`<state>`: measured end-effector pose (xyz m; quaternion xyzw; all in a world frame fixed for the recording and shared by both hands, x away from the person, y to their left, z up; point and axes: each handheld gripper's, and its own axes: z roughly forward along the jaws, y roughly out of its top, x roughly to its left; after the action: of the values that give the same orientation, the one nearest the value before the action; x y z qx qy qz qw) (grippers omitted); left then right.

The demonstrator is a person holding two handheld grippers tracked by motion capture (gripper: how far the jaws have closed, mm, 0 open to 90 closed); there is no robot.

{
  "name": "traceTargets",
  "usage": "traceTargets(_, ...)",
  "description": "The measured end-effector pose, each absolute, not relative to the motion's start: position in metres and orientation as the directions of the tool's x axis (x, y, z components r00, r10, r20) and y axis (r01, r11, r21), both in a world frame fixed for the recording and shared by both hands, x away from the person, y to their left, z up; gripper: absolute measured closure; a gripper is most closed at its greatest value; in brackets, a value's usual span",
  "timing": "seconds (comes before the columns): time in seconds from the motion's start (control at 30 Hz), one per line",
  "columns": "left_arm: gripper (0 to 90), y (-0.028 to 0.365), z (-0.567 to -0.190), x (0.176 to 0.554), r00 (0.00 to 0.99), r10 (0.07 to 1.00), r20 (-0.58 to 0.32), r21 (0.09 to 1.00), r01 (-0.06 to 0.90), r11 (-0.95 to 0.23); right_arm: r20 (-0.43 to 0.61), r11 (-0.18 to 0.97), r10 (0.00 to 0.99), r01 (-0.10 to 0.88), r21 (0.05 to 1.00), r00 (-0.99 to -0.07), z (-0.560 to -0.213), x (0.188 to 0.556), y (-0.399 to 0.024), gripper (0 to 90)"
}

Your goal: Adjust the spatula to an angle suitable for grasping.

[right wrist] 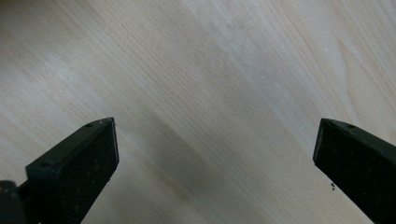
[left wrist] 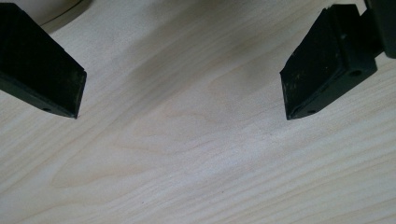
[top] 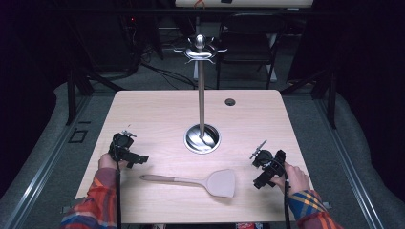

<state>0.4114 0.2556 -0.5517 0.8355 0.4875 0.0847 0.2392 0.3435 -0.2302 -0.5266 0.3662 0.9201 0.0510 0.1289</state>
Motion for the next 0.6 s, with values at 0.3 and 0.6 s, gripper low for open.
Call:
traceTargets(0.3,0.0,0.2550,-0.5516,0.4105,0.511,0.854,-0.097,0.489,0.772,-0.406,-0.205,0.719,0.695,0.667,0.195,-0.689,-0.5285,0.3441,-0.2296,0.0)
traceTargets(0.6,0.0,0.2614,-0.5506,0.4073,0.499,0.861,-0.097,0.492,0.776,-0.394,-0.206,0.715,0.699,0.669,0.205,-0.684,-0.5273,0.3463,-0.2251,0.0)
